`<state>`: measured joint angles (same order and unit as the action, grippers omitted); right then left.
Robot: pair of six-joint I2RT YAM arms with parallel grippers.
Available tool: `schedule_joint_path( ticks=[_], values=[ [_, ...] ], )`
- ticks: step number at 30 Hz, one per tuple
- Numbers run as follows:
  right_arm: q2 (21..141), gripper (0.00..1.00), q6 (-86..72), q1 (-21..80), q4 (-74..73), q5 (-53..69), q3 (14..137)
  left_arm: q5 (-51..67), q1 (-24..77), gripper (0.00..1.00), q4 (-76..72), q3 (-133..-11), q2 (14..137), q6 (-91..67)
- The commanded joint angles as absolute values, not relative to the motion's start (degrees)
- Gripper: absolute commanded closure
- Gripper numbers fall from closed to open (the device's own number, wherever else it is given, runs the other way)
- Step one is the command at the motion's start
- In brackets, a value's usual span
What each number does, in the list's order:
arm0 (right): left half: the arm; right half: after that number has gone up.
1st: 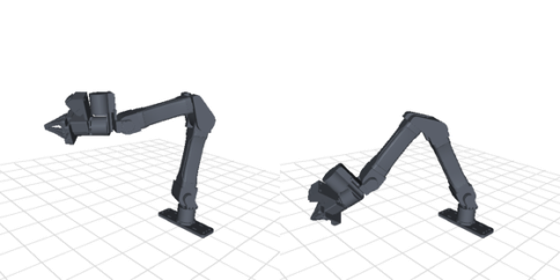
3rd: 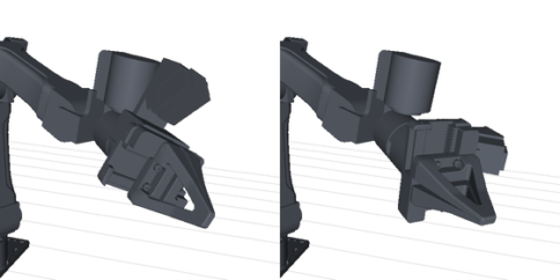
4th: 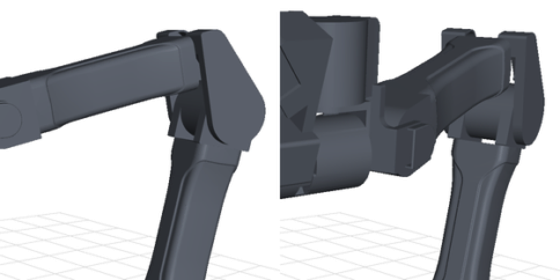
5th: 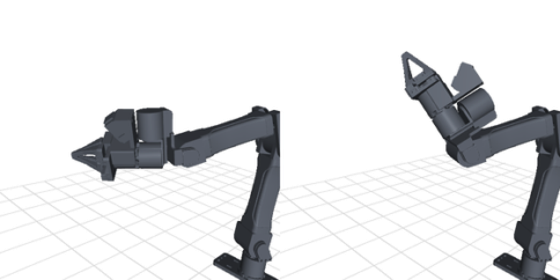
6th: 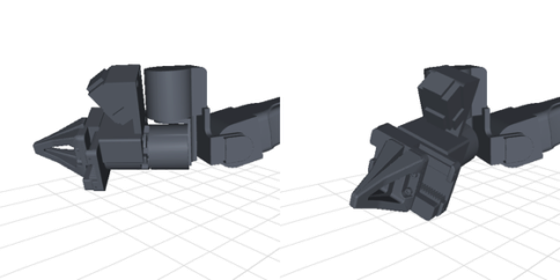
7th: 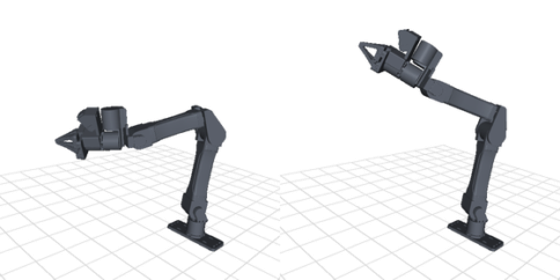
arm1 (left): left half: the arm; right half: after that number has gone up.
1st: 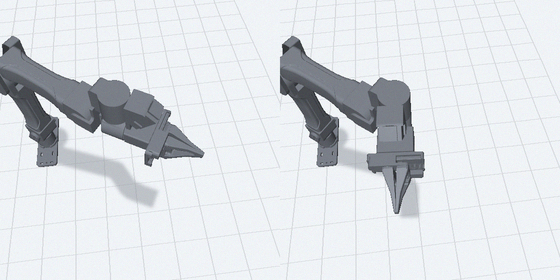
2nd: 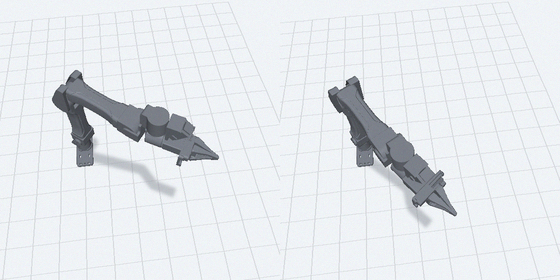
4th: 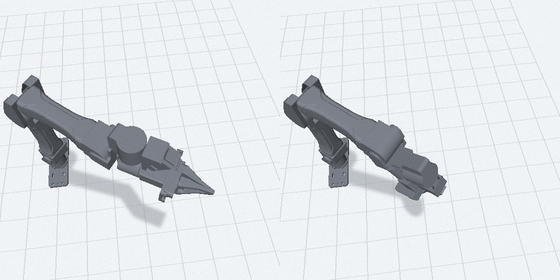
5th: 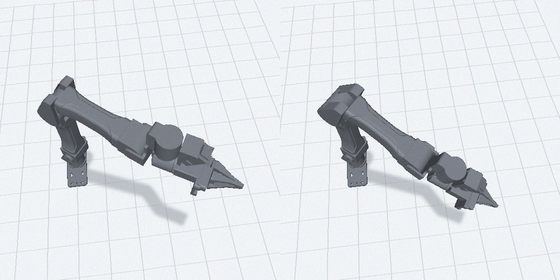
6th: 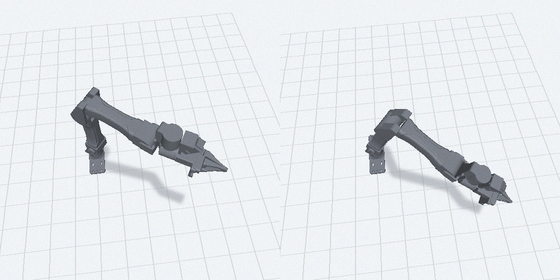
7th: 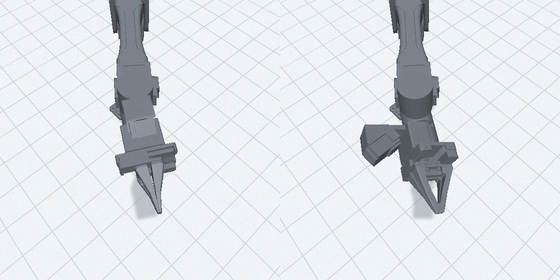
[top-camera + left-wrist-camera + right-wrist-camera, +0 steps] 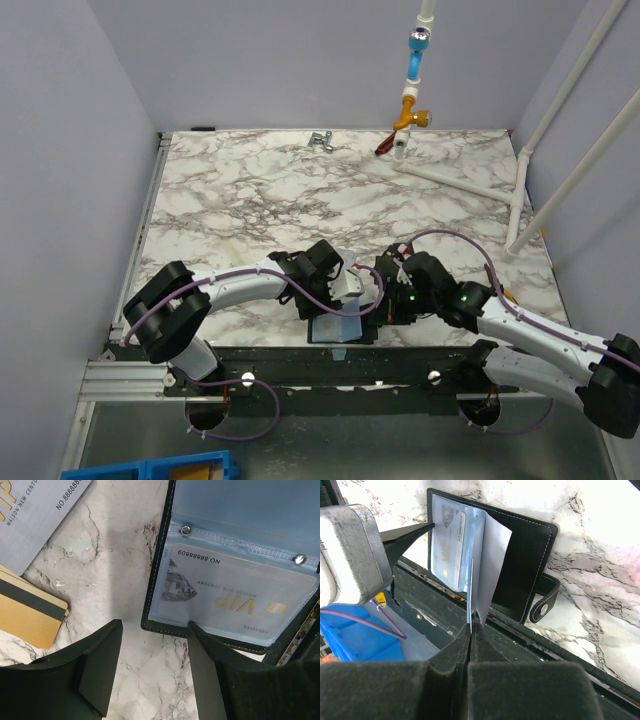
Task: Put the credit cards into the card holder
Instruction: Turn over the card slot in the card holder.
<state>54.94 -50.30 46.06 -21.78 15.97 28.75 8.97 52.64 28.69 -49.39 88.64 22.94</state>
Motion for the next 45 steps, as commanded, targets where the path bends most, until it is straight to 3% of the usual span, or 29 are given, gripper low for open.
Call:
schedule_joint_path(
  ticks=[1,18,45],
  values=[
    [53.86,0.99,-49.21,46.33,-24.15,15.68,29.93,7.64,53.22,0.44,28.78,-49.57,87.89,23.81],
    [66.66,0.99,-47.01,46.32,-12.3,23.68,33.51,20.36,44.34,0.43,33.35,-50.46,80.64,25.98],
    [68.89,0.99,-44.63,46.34,-16.53,20.48,36.19,28.26,50.27,0.43,37.25,-63.81,84.59,20.02]
  ],
)
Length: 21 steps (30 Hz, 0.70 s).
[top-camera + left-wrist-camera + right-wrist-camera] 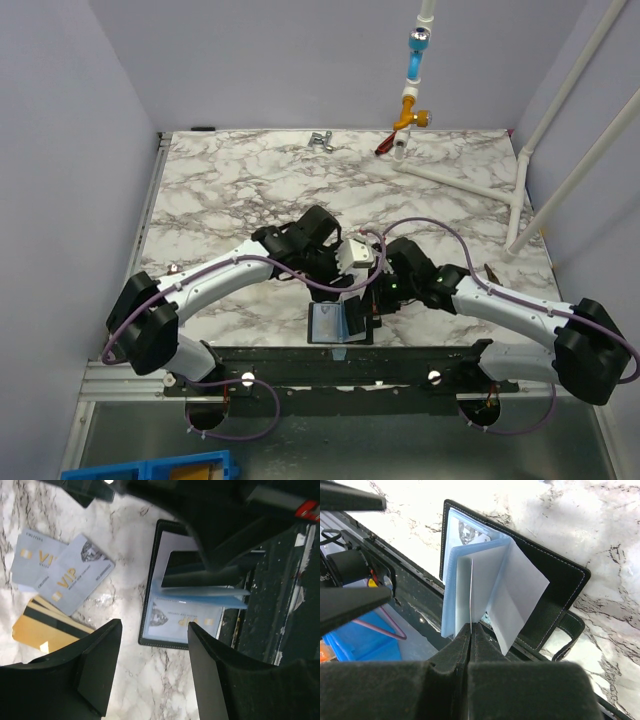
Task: Put the credit cards into the card holder
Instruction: Turn over the card slot in the card holder.
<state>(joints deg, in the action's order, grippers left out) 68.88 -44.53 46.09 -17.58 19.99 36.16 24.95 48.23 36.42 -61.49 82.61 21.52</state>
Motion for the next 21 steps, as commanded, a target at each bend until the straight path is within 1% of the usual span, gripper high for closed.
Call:
schedule_joint_path(
  ticks=[1,14,18,21],
  values=[
    [69.11,0.99,-44.81,46.34,-16.12,20.79,35.98,27.94,50.73,0.43,36.9,-63.65,85.14,20.15],
    [70.36,0.99,-45.25,46.32,-14.56,21.25,34.55,22.71,52.73,0.44,32.82,-58.97,87.17,21.05],
    [68.76,0.99,-45.13,46.34,-16.7,19.81,34.35,20.63,53.08,0.44,31.22,-57.39,87.67,21.48],
    [66.95,0.99,-44.15,46.32,-21.53,16.14,35.78,18.58,53.39,0.44,30.45,-56.1,88.17,22.12]
  ],
)
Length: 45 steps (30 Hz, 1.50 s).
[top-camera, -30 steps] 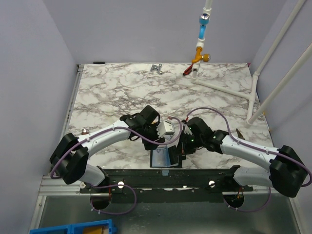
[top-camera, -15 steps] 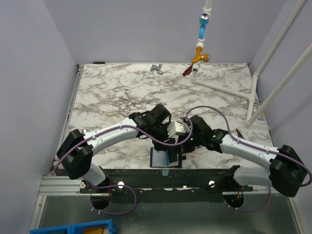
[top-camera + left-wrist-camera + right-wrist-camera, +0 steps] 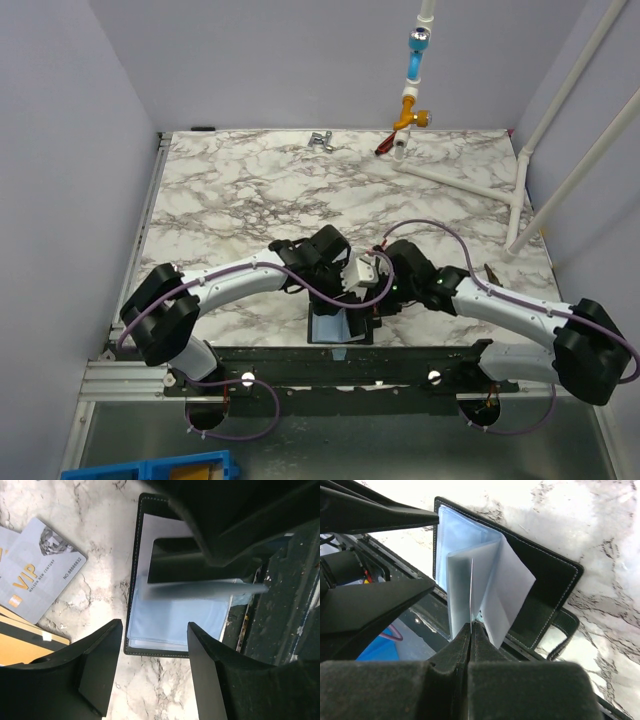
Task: Put the credit cards into the card holder
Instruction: Turn over the card slot in the card holder, then insert the credit card into the card holder.
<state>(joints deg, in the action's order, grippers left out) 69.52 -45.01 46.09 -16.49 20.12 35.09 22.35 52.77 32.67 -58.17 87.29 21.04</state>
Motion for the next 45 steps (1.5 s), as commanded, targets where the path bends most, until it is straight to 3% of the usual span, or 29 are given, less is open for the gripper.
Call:
schedule_joint_path(
  ticks=[1,7,11,21,33,45],
  values=[
    [66.12,1.0,-43.47,46.32,-24.57,13.98,36.96,18.34,53.38,0.44,30.43,-55.62,88.11,22.19],
    [61.69,0.99,-41.41,45.82,-34.6,4.92,45.16,20.42,52.93,0.44,30.81,-54.24,84.68,21.65],
    [62.07,0.99,-41.86,45.79,-34.0,5.79,47.12,21.8,52.62,0.44,32.01,-55.4,83.97,21.45],
    [69.42,0.99,-46.13,45.79,-13.08,23.01,34.0,16.68,52.56,0.43,28.94,-46.96,82.99,29.11],
    [65.82,0.99,-49.73,45.81,-1.94,27.91,24.13,14.57,52.65,0.46,28.82,-48.08,86.25,29.31],
    [74.56,0.99,-48.23,45.68,6.04,31.54,23.55,12.22,52.65,0.47,28.66,-47.29,86.98,29.62]
  ],
)
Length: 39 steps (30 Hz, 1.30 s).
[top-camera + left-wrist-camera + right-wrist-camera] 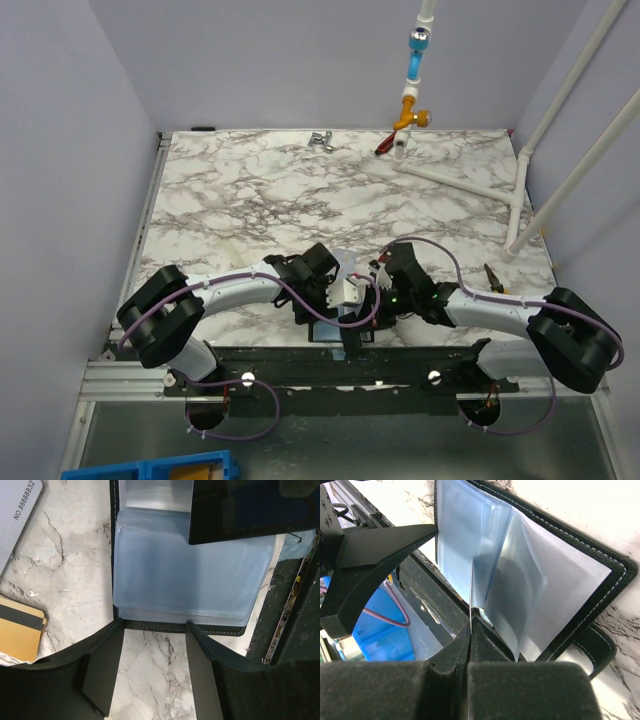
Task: Put the credit cards into the card holder
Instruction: Insert the credit card into the card holder.
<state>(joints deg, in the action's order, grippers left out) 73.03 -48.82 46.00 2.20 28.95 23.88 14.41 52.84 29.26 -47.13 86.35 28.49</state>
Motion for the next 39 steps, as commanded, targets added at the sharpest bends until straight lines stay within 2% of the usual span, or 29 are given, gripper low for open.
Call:
schedule_joint_path(
  ticks=[1,12,19,33,39],
  values=[
    [74.89,0.99,-48.1,45.62,6.06,31.62,23.55,12.09,52.65,0.47,28.64,-47.29,86.99,29.71],
    [76.84,0.99,-47.33,42.71,6.22,31.4,21.98,11.12,52.73,0.47,29.18,-47.38,86.62,30.38],
    [72.55,0.99,-46.21,41.1,4.0,32.13,20.53,10.88,52.73,0.47,29.02,-47.26,86.55,30.32],
    [72.59,0.99,-47.1,41.04,10.6,36.75,19.25,10.82,52.73,0.47,29.95,-48.43,87.05,30.23],
    [76.13,0.99,-47.08,41.0,12.16,36.83,19.24,10.9,52.82,0.47,30.04,-48.77,87.05,29.95]
  ],
)
